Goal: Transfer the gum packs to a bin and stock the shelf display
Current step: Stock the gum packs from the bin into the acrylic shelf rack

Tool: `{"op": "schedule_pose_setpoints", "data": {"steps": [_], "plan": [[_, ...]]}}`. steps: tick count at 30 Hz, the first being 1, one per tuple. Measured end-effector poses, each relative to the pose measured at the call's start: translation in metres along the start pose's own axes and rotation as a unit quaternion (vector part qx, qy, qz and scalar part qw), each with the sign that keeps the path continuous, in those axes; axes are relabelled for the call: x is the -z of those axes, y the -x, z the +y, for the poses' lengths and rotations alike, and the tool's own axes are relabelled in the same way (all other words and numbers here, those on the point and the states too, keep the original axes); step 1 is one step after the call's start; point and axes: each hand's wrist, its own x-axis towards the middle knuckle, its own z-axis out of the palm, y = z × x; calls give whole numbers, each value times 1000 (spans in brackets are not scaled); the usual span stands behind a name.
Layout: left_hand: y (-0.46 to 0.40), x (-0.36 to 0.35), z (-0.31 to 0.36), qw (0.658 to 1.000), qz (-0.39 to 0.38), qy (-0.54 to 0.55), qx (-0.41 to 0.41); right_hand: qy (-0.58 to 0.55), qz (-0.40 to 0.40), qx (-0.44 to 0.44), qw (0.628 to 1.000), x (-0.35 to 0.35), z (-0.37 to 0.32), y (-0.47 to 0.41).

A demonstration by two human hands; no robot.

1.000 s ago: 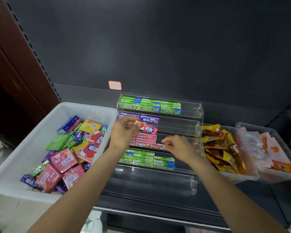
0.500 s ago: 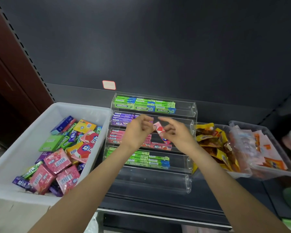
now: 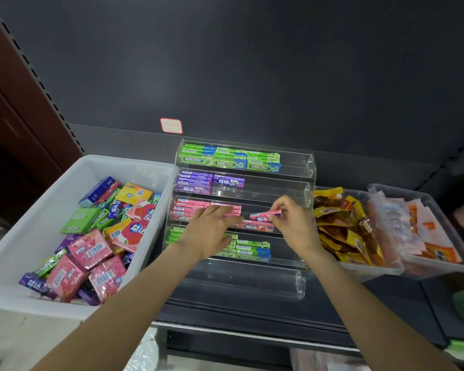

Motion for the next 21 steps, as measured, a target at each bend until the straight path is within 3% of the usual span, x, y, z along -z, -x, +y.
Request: {"op": "schedule_pose_setpoints", "data": {"steps": [4, 8, 15, 21], "plan": [[-2, -1, 0, 1000, 0, 9, 2, 42, -100, -2, 994, 0, 0, -4], [-2, -1, 0, 1000, 9, 23, 7, 64, -141, 12, 988, -3, -7, -8], [3, -1, -3, 993, 85, 78, 37, 100, -153, 21, 983, -10, -18, -10], [25, 8, -25, 967, 188, 145, 92, 103, -105, 83, 986, -19, -45, -7]]}}
